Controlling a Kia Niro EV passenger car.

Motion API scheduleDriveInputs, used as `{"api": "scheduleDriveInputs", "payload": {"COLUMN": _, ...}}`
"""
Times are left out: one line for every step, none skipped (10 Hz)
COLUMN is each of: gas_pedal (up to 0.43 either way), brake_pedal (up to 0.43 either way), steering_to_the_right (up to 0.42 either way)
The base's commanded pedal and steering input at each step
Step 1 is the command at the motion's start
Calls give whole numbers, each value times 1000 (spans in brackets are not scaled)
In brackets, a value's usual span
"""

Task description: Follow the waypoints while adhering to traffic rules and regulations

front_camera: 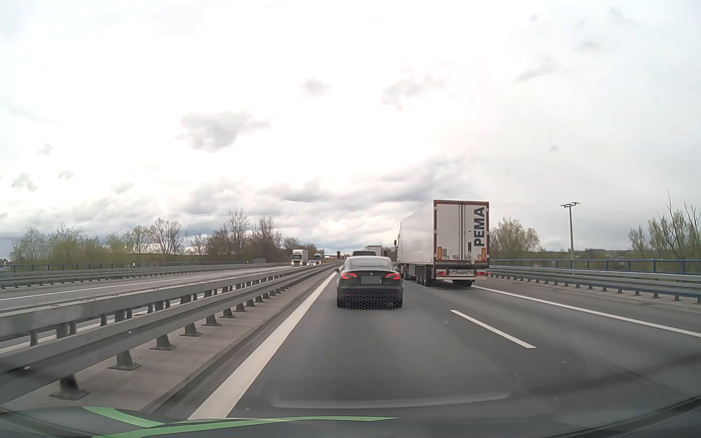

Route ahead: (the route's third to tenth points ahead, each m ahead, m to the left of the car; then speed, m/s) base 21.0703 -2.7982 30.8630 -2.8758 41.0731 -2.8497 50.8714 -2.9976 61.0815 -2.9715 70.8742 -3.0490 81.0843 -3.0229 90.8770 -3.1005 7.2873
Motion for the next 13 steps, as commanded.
{"api": "scheduleDriveInputs", "payload": {"gas_pedal": 110, "brake_pedal": 0, "steering_to_the_right": -3}}
{"api": "scheduleDriveInputs", "payload": {"gas_pedal": 110, "brake_pedal": 0, "steering_to_the_right": -3}}
{"api": "scheduleDriveInputs", "payload": {"gas_pedal": 110, "brake_pedal": 0, "steering_to_the_right": -4}}
{"api": "scheduleDriveInputs", "payload": {"gas_pedal": 110, "brake_pedal": 0, "steering_to_the_right": -4}}
{"api": "scheduleDriveInputs", "payload": {"gas_pedal": 110, "brake_pedal": 0, "steering_to_the_right": -4}}
{"api": "scheduleDriveInputs", "payload": {"gas_pedal": 110, "brake_pedal": 0, "steering_to_the_right": -4}}
{"api": "scheduleDriveInputs", "payload": {"gas_pedal": 110, "brake_pedal": 0, "steering_to_the_right": -4}}
{"api": "scheduleDriveInputs", "payload": {"gas_pedal": 110, "brake_pedal": 0, "steering_to_the_right": -4}}
{"api": "scheduleDriveInputs", "payload": {"gas_pedal": 110, "brake_pedal": 0, "steering_to_the_right": -4}}
{"api": "scheduleDriveInputs", "payload": {"gas_pedal": 110, "brake_pedal": 0, "steering_to_the_right": -4}}
{"api": "scheduleDriveInputs", "payload": {"gas_pedal": 110, "brake_pedal": 0, "steering_to_the_right": -4}}
{"api": "scheduleDriveInputs", "payload": {"gas_pedal": 110, "brake_pedal": 0, "steering_to_the_right": -4}}
{"api": "scheduleDriveInputs", "payload": {"gas_pedal": 110, "brake_pedal": 0, "steering_to_the_right": -3}}
